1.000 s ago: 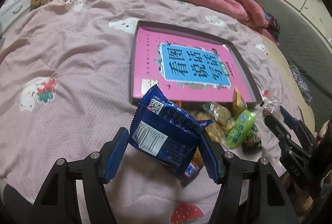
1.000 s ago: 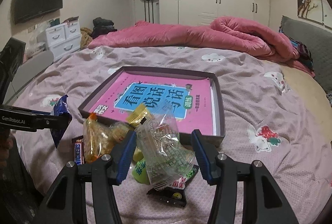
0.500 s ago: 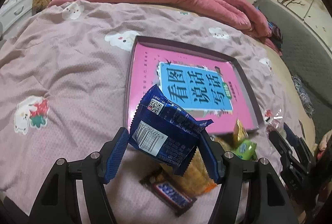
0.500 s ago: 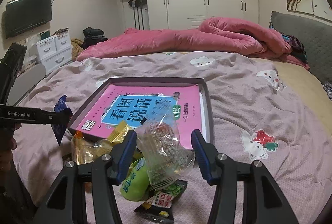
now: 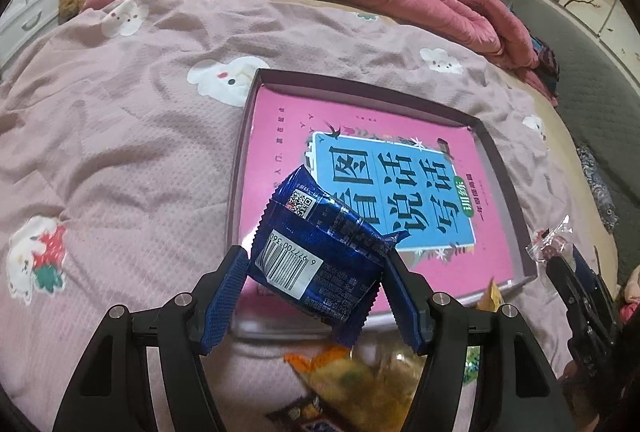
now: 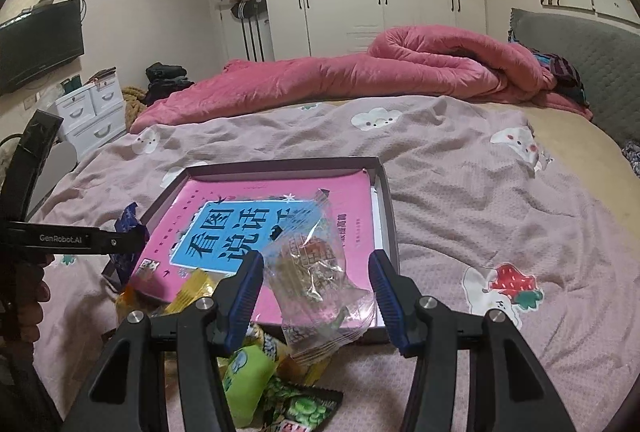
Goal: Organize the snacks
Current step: 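Lift the blue packet with the left tool and carry it over the tray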
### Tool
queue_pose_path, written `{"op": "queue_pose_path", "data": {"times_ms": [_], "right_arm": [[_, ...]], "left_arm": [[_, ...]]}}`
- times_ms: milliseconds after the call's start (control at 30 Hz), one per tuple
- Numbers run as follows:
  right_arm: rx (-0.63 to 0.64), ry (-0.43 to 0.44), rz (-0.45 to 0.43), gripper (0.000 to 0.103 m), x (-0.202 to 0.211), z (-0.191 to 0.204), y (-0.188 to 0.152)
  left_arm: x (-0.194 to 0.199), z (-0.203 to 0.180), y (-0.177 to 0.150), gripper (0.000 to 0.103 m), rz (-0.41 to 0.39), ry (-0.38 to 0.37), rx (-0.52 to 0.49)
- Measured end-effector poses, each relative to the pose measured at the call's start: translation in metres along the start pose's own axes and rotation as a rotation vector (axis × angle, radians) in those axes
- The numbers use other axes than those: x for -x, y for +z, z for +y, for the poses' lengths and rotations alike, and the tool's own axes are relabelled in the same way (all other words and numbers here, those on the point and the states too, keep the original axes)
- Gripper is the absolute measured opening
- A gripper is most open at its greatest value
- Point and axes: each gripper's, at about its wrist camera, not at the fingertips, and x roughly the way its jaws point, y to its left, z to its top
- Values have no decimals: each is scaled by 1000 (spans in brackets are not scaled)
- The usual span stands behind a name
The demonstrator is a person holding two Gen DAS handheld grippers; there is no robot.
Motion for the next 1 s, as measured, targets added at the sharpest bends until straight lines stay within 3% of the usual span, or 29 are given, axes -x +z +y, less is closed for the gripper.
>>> {"op": "queue_pose_path", "data": {"times_ms": [433,1000], "right_arm": [[-50,5,50,55,-26,-11,2],[-72,-11,113,55,-50,-17,-4]], "left_arm": [[-38,-1,1,69,83,-10,-9],[-38,-4,-3,70,88,-22,-24]]}}
